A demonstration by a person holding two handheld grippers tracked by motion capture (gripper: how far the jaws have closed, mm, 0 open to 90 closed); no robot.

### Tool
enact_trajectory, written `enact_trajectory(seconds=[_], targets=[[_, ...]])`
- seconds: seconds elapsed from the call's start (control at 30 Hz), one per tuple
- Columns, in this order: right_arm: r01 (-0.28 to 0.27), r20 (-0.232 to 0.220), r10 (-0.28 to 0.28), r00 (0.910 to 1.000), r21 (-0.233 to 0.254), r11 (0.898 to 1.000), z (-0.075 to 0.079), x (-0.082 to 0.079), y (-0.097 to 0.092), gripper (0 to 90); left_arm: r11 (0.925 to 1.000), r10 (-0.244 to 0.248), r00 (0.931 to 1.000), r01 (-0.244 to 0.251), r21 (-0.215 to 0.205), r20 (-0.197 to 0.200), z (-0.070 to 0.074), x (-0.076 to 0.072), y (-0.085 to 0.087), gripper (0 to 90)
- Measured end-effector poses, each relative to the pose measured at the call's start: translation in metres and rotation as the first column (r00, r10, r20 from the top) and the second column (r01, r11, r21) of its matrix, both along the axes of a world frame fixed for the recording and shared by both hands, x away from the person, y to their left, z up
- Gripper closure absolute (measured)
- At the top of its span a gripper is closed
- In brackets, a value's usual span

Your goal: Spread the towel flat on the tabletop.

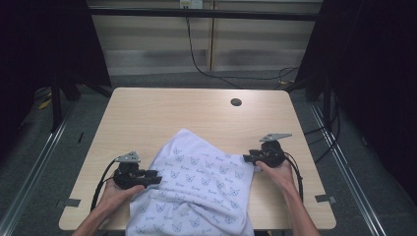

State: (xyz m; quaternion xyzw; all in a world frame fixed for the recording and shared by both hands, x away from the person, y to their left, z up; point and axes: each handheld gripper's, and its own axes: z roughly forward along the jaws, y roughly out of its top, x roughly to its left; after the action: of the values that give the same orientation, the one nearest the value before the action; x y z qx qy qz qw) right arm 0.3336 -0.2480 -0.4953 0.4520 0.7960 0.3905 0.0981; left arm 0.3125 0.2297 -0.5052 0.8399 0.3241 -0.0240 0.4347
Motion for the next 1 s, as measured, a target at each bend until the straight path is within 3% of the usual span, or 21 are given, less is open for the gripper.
enact_trajectory(seconds=[0.07,0.1,0.13,0.2,0.27,0.3,0.4,0.57,0.63,0.67,0.87,1.0], targets=[[-0.025,0.039,0.024,0.9989,0.014,1.000,0.006,-0.007,0.004,84.7,1.0000,-0.004,1.0000,0.004,0.001,-0.001,0.000,-0.002,0.001,61.4],[-0.025,0.039,0.024,0.9989,0.014,1.000,0.006,-0.007,0.004,84.7,1.0000,-0.005,1.0000,0.005,-0.003,-0.003,0.000,-0.004,0.002,61.4],[-0.051,0.085,0.049,0.9952,0.025,0.998,0.018,-0.016,0.009,86.1,1.0000,-0.006,1.0000,0.006,-0.006,-0.007,0.000,-0.008,0.004,61.4],[-0.081,0.121,0.075,0.9898,0.047,0.996,0.030,-0.026,0.012,86.3,1.0000,-0.009,0.9999,0.009,-0.003,-0.009,0.001,-0.012,0.004,61.4],[-0.092,0.136,0.083,0.9872,0.058,0.994,0.034,-0.033,0.014,86.4,1.0000,-0.005,1.0000,0.005,0.000,-0.007,0.001,-0.014,0.004,61.3],[-0.127,0.147,0.116,0.9822,0.065,0.990,0.037,-0.047,0.018,86.2,0.9999,-0.006,0.9999,0.006,0.008,-0.008,0.002,-0.016,0.005,61.1],[-0.171,0.124,0.163,0.9787,0.054,0.984,0.028,-0.071,0.026,86.0,0.9999,0.001,1.0000,-0.001,0.014,-0.009,0.002,-0.020,0.005,60.4],[-0.199,0.036,0.199,0.9793,-0.023,0.980,-0.004,-0.101,0.033,80.5,1.0000,-0.003,0.9998,0.003,0.003,-0.018,0.002,-0.026,0.008,60.0],[-0.188,0.021,0.188,0.9820,0.009,0.982,-0.004,-0.103,0.029,73.8,1.0000,0.001,0.9998,-0.001,0.003,-0.018,0.002,-0.026,0.008,60.1],[-0.188,0.030,0.188,0.9816,0.000,0.982,-0.001,-0.104,0.028,70.0,1.0000,0.000,0.9999,0.000,0.002,-0.016,0.002,-0.026,0.008,59.9],[-0.083,0.093,0.079,0.9926,0.045,0.996,0.015,-0.089,0.003,67.4,1.0000,0.000,0.9998,0.000,-0.005,-0.019,0.001,-0.024,0.008,59.6],[-0.009,0.056,0.007,0.9984,0.032,0.999,0.007,-0.070,-0.007,60.5,1.0000,-0.001,0.9999,0.001,0.004,-0.013,0.002,-0.023,0.008,58.9]])
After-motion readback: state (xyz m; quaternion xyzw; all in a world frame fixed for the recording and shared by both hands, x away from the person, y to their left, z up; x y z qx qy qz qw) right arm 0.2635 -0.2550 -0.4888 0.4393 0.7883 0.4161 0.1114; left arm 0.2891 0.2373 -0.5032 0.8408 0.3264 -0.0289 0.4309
